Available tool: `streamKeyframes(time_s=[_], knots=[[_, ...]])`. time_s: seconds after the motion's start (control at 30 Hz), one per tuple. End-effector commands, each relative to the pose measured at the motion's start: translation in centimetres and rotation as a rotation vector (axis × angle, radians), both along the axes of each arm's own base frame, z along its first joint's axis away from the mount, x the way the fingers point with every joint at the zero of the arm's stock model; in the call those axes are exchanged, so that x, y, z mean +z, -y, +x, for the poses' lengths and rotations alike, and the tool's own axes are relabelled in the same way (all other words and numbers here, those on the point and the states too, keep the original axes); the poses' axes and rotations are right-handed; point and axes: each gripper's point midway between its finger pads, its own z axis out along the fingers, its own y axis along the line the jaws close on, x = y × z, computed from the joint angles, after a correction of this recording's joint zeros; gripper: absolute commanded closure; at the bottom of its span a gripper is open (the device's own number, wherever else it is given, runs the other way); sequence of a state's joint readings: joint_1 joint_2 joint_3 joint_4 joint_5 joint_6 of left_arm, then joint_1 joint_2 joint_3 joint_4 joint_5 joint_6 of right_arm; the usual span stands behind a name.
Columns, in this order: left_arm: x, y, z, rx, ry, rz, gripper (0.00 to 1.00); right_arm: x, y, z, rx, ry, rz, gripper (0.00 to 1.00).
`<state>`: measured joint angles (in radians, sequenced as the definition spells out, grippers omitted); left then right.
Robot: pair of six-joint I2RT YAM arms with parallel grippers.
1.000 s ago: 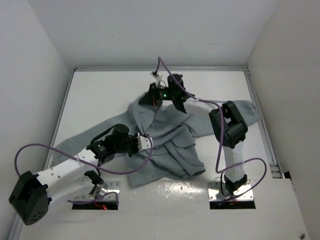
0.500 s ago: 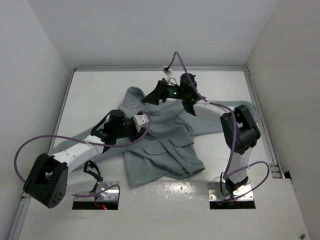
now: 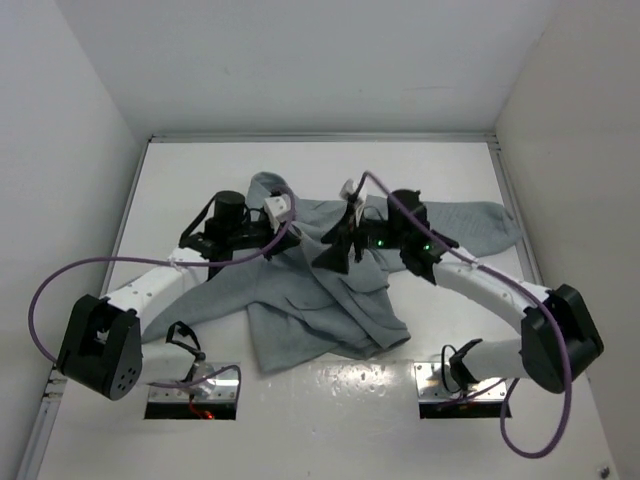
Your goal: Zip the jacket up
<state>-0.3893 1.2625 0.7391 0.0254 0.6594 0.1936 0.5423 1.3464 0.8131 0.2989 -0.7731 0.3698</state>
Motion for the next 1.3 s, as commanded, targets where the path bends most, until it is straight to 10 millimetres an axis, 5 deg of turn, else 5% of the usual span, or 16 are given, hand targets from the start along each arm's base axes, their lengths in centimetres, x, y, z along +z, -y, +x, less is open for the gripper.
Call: streamKeyframes(time_s=[0.0,0.03,0.13,0.27,0.53,0.7,0.73,0.83,0.93,1.0,1.03,1.07,1.1,1.27], knots=[[4.2,1.0,0.5,-0.047,0.029,-0.082,1.00,-5.0,0.4,-1.5,-0.038,0.114,-0.169,0.20],[4.2,1.0,0.7,-0.047,0.023,-0.080,1.00,-7.6,1.1,-1.9,-0.106,0.117,-0.248,0.19],[5.2,1.8,0.2,-0.102,-0.003,-0.106,1.00,-8.8,0.4,-1.8,-0.150,0.194,-0.307,0.18],[5.9,2.4,-0.7,-0.154,-0.034,-0.139,1.00,-9.6,0.7,0.9,-0.294,0.216,-0.351,0.18],[5.8,2.5,-1.4,-0.181,-0.066,-0.150,1.00,-8.0,-2.2,5.0,-0.384,0.265,-0.295,0.14],[6.2,2.6,-1.9,-0.188,-0.090,-0.170,1.00,-7.4,-4.9,5.9,-0.395,0.213,-0.213,0.16],[6.2,2.6,-1.9,-0.188,-0.090,-0.170,1.00,-7.2,-5.2,5.9,-0.391,0.218,-0.206,0.19],[6.4,2.4,-1.5,-0.158,-0.073,-0.161,1.00,-6.6,-5.8,6.2,-0.388,0.225,-0.191,0.53],[6.4,1.7,-0.5,-0.096,-0.061,-0.147,1.00,-6.9,-3.9,6.2,-0.396,0.232,-0.236,0.81],[6.5,0.5,1.8,0.017,-0.022,-0.091,1.00,-9.7,-1.6,4.8,-0.368,0.189,-0.341,1.00],[5.9,0.2,2.5,0.045,-0.024,-0.065,1.00,-9.0,-0.5,3.0,-0.335,0.187,-0.327,1.00],[5.1,-0.4,3.6,0.096,-0.033,-0.025,1.00,-11.2,1.1,1.4,-0.297,0.158,-0.403,1.00],[4.6,-0.6,4.0,0.110,-0.034,-0.007,1.00,-8.4,1.5,0.4,-0.288,0.205,-0.354,1.00],[2.6,0.5,4.1,0.100,-0.060,0.045,1.00,-9.1,4.8,-6.9,-0.092,0.180,-0.394,1.00]])
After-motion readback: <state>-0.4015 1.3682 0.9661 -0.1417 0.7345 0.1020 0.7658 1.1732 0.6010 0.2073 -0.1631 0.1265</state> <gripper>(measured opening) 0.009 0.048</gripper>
